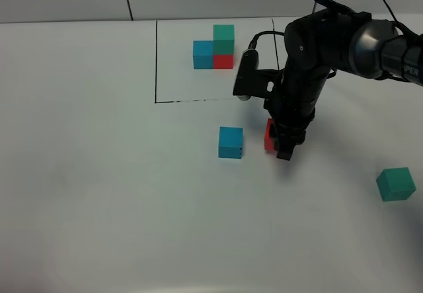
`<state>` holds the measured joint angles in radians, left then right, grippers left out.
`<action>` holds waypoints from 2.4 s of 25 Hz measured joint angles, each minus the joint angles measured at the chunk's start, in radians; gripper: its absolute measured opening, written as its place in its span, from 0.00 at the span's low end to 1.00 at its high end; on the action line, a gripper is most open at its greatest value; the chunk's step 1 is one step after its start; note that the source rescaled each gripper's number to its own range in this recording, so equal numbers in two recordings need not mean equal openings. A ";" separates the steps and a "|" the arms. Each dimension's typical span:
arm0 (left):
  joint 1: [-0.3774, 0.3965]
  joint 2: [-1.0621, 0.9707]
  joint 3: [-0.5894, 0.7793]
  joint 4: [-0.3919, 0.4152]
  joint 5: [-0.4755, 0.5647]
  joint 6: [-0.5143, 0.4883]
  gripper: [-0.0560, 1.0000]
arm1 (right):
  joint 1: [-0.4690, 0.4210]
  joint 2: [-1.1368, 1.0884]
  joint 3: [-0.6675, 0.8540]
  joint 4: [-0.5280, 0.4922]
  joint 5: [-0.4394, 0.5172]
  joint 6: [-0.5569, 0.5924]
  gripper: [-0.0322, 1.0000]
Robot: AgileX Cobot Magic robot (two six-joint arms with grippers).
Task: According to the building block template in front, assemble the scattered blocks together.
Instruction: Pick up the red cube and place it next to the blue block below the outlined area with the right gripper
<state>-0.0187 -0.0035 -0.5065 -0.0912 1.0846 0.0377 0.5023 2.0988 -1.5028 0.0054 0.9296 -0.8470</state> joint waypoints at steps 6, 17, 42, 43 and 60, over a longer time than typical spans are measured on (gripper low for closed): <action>0.000 0.000 0.000 0.000 0.000 0.000 0.89 | 0.020 0.063 -0.103 0.008 0.052 0.000 0.05; 0.000 0.000 0.000 0.000 0.000 0.000 0.89 | 0.020 0.087 -0.113 0.053 0.093 0.000 0.05; 0.000 0.000 0.000 0.000 0.000 0.000 0.89 | 0.055 0.122 -0.113 0.063 0.035 -0.004 0.05; 0.000 0.000 0.000 0.000 0.000 0.000 0.89 | 0.056 0.122 -0.113 0.057 0.033 -0.012 0.05; 0.000 0.000 0.000 0.000 0.000 0.000 0.89 | 0.059 0.123 -0.114 0.017 0.023 -0.195 0.05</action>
<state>-0.0187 -0.0035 -0.5065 -0.0912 1.0846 0.0377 0.5609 2.2220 -1.6169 0.0225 0.9525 -1.0417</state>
